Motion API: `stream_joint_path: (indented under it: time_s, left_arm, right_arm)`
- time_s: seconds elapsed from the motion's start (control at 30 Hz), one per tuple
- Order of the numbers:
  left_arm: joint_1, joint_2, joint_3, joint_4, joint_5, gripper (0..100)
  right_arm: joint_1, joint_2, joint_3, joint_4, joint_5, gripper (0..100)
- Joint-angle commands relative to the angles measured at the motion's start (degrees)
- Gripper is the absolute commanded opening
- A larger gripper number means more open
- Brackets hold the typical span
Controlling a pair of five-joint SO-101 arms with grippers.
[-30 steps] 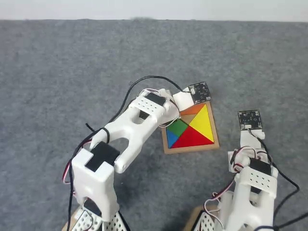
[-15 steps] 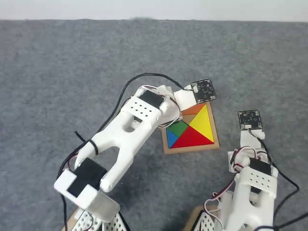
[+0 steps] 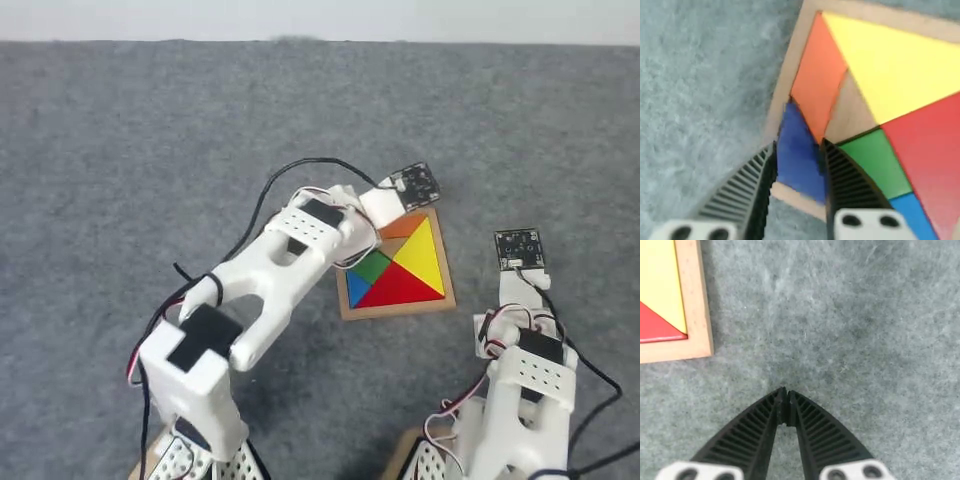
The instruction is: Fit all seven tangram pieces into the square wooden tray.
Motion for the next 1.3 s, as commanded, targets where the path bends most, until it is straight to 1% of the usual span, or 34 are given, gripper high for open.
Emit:
stream_joint_path:
  time_s: [0.0, 0.13, 0.27, 0.33, 0.37, 0.43, 0.6, 0.7, 0.8, 0.87, 0.93, 1.07, 1.17, 1.27]
  left_arm:
    - [-2.2, 0.0, -0.7, -1.1, -0.8, 14]
    - [-4.0, -0.6, -0.7, -1.1, -1.1, 14]
    - [-3.7, -3.6, -0.7, 0.3, -0.9, 14]
    - [-3.6, -6.6, -0.7, 1.4, -0.3, 14]
    - [-3.8, -8.8, -0.7, 1.7, 1.5, 14]
    - [-4.4, -14.2, -0.5, 1.9, 6.0, 12]
    - [-4.6, -31.2, 0.0, 10.5, 10.8, 11]
    - [-5.3, -43.6, 1.6, 14.2, 15.6, 10]
    - [-7.9, -55.5, 5.5, 17.4, 19.6, 10]
    - [-10.4, -62.9, 10.5, 18.5, 21.0, 10]
    - [-13.3, -69.9, 16.7, 18.4, 20.7, 10]
    - [-22.5, -82.7, 28.4, 17.3, 20.7, 10]
    - [-31.1, -91.4, 36.0, 17.1, 20.9, 10]
    - [-37.6, -99.3, 43.6, 17.1, 20.9, 10]
  right_arm:
    - [0.7, -1.6, -0.3, -1.1, 0.7, 0.9]
    - [0.7, -1.6, -0.3, -1.1, 0.7, 0.9]
    - [0.7, -1.6, -0.3, -1.1, 0.7, 0.9]
    - [0.7, -1.6, -0.3, -1.1, 0.7, 0.8]
    - [0.7, -1.6, -0.3, -1.1, 0.7, 0.8]
    - [0.7, -1.6, -0.4, -1.1, 0.6, 0.8]
    - [0.7, -1.6, -0.6, -1.1, 0.6, 0.8]
    - [0.8, -1.6, -0.7, -1.1, 0.5, 0.8]
    - [0.9, -1.7, -0.8, -0.9, 0.5, 0.7]
    - [0.9, -2.8, -0.7, -0.6, -0.6, 0.7]
    - [0.9, -5.6, -0.1, -0.3, -1.7, 0.7]
    - [0.0, -15.2, 2.5, 3.5, -1.8, 0.7]
    - [-1.7, -24.8, 4.2, 8.7, -1.5, 0.7]
    - [-4.3, -35.5, 4.7, 16.0, -1.4, 0.7]
